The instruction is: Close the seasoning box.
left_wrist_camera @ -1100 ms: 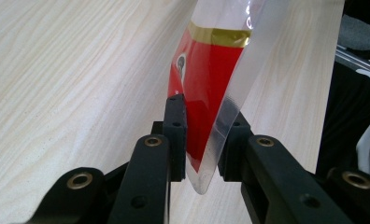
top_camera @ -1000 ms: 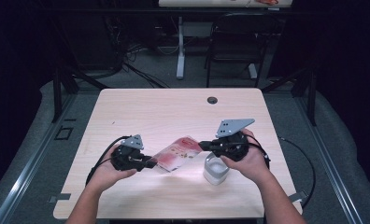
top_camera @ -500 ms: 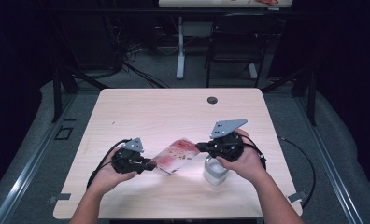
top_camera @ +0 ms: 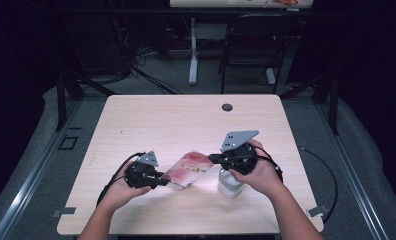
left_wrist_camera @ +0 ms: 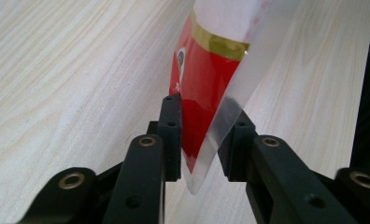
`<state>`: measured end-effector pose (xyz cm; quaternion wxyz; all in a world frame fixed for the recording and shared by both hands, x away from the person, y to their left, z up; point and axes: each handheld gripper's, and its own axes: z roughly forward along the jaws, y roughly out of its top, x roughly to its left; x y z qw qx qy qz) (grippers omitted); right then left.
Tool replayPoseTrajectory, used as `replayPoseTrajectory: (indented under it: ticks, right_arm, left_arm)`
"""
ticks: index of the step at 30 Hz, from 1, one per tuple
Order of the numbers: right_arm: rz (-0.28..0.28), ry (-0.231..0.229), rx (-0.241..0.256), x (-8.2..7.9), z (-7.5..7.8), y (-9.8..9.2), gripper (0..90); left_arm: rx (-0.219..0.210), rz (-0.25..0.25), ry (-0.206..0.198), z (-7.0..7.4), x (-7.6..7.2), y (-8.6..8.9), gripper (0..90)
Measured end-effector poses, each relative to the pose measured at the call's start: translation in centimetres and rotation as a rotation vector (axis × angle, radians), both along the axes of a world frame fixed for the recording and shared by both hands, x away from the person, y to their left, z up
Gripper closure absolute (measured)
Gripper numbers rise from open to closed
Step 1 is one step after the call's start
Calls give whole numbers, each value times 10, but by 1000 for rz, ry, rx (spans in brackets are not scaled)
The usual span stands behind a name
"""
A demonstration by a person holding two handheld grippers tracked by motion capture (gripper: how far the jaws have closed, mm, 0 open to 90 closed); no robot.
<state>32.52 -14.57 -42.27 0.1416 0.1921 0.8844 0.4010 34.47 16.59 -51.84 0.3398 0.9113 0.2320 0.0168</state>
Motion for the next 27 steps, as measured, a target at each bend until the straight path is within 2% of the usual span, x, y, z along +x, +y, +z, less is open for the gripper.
replayPoseTrajectory:
  ticks: [2, 4, 6, 7, 13, 14, 15, 22, 27]
  right_arm:
    - [6, -4, -3, 0, 0, 0, 897]
    - [8, -8, -3, -1, 1, 1, 897]
    - [9, -13, -11, -2, 2, 1, 898]
    - [10, -18, -15, -2, 2, 2, 899]
    - [15, -33, -27, -3, 5, 4, 900]
    - [15, -35, -28, -3, 6, 4, 900]
    - [17, -36, -32, -3, 6, 4, 900]
    - [27, -29, -35, -4, 4, 5, 900]
    - [31, -30, -39, -4, 4, 5, 900]
  left_arm:
    - [-14, -2, 10, -1, 0, 0, 700]
    - [-1, 21, -9, 1, 0, 0, 684]
    - [-13, 15, -3, 3, 0, 2, 671]
    - [0, 21, -13, 4, -1, 2, 664]
    - [-6, 21, -27, 8, -2, 3, 654]
    - [5, 28, -37, 9, -3, 3, 654]
    - [-12, 21, -32, 9, -2, 4, 647]
    - [-10, 33, -35, 8, -1, 4, 602]
    - [-25, 35, -45, 10, -2, 6, 586]
